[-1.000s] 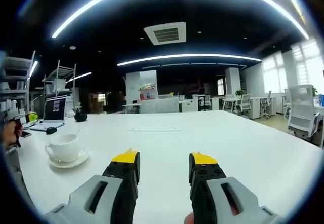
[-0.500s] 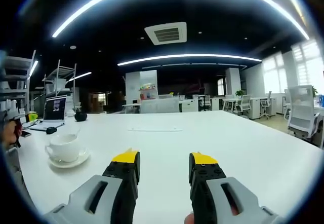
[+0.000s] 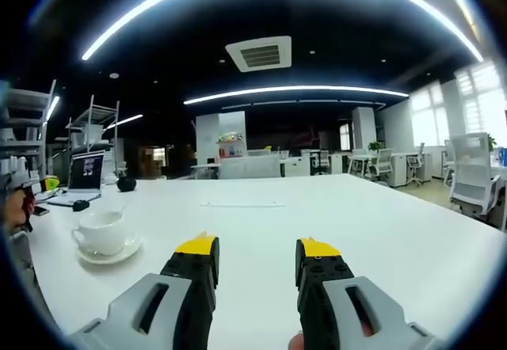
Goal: Tidy tabletop coffee trays, cups and spoons，present forward
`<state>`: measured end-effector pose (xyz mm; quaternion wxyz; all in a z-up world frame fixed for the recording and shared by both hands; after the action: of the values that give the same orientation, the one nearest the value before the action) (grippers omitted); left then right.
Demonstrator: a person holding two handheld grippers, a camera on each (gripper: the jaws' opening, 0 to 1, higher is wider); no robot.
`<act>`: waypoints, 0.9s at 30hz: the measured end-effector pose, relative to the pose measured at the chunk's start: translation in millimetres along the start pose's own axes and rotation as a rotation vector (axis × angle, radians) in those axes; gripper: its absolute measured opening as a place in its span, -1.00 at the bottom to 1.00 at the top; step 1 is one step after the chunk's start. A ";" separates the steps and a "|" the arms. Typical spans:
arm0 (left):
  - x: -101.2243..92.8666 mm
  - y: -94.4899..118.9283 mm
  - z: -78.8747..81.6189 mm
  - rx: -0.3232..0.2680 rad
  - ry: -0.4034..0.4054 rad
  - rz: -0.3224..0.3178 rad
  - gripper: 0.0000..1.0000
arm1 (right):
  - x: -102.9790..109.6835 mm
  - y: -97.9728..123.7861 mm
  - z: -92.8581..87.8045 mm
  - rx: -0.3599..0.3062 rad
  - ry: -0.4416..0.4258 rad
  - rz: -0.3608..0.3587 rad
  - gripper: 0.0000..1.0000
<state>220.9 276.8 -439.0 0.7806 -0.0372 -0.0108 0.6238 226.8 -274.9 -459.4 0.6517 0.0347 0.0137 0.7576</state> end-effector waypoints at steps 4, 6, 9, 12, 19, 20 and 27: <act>-2.1 0.0 1.4 -0.004 0.000 -0.002 -0.27 | -5.0 1.5 1.4 -0.014 -0.007 -0.006 -0.21; -3.2 -0.2 1.7 -0.007 0.000 -0.004 -0.27 | -5.3 2.2 1.6 -0.013 -0.004 -0.007 -0.21; -5.2 -0.3 1.5 -0.006 -0.001 -0.009 -0.27 | -4.9 4.0 2.1 -0.014 -0.003 -0.010 -0.21; -6.3 0.0 1.1 -0.003 -0.002 -0.014 -0.27 | -6.1 5.9 2.6 -0.018 -0.004 -0.015 -0.21; -3.0 0.9 2.7 -0.013 0.004 -0.005 -0.27 | -16.5 9.6 1.9 -0.031 -0.011 -0.030 -0.21; -2.3 1.0 3.1 -0.015 0.004 -0.004 -0.27 | -16.8 9.8 1.8 -0.031 -0.011 -0.029 -0.21; -2.0 1.5 3.0 -0.015 0.003 -0.006 -0.27 | -14.3 12.3 3.3 -0.028 -0.003 -0.027 -0.21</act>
<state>218.8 275.3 -436.1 0.7821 -0.0440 -0.0146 0.6214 217.1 -291.0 -455.9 0.6624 0.0267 0.0024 0.7486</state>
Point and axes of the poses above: the point that each gripper's makers call its tool centre point, and the gripper's own axes: y roughly backward along the fingers, x roughly to its left, z roughly out of its top, the point moved 7 cm from there along y, roughly backward along the fingers, and after that the axes turned 1 degree about x, right-handed, at the moved point
